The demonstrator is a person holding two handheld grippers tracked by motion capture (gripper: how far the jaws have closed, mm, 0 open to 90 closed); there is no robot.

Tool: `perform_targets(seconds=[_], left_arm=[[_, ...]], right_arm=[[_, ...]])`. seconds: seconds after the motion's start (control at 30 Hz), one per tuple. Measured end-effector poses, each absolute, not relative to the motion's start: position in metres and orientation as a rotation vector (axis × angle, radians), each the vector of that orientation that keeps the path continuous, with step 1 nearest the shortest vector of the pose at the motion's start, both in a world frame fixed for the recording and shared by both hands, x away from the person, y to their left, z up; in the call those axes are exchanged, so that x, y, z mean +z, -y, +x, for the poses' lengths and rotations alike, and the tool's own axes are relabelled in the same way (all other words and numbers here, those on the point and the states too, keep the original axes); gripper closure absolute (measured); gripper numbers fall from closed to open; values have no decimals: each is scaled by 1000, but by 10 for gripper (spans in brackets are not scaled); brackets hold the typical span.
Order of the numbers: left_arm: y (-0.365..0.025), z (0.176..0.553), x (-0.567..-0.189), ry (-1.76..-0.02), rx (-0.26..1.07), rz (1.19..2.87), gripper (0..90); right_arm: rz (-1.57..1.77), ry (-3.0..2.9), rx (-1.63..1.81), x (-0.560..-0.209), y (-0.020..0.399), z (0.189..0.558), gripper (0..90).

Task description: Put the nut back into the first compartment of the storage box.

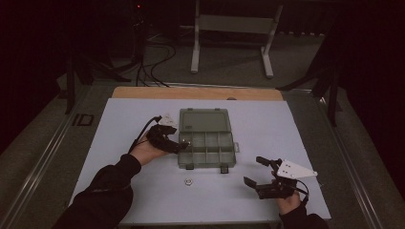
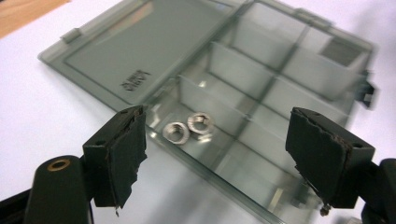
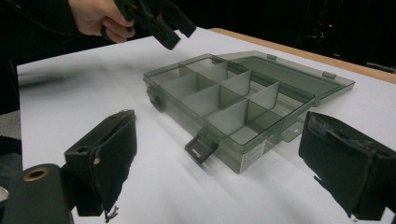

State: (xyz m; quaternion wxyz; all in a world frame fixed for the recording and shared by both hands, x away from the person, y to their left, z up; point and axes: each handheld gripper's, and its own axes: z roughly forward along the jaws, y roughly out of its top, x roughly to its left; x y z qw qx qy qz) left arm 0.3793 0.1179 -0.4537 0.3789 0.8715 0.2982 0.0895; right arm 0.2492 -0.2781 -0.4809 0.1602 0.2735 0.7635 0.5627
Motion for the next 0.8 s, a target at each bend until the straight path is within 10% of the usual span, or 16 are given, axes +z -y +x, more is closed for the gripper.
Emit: perform_targets(seconds=[0.8], left_arm=[[-110, 301, -448, -538, 104, 2197, 239]], right_arm=[[787, -2188, 1608, -482, 277, 250, 115]])
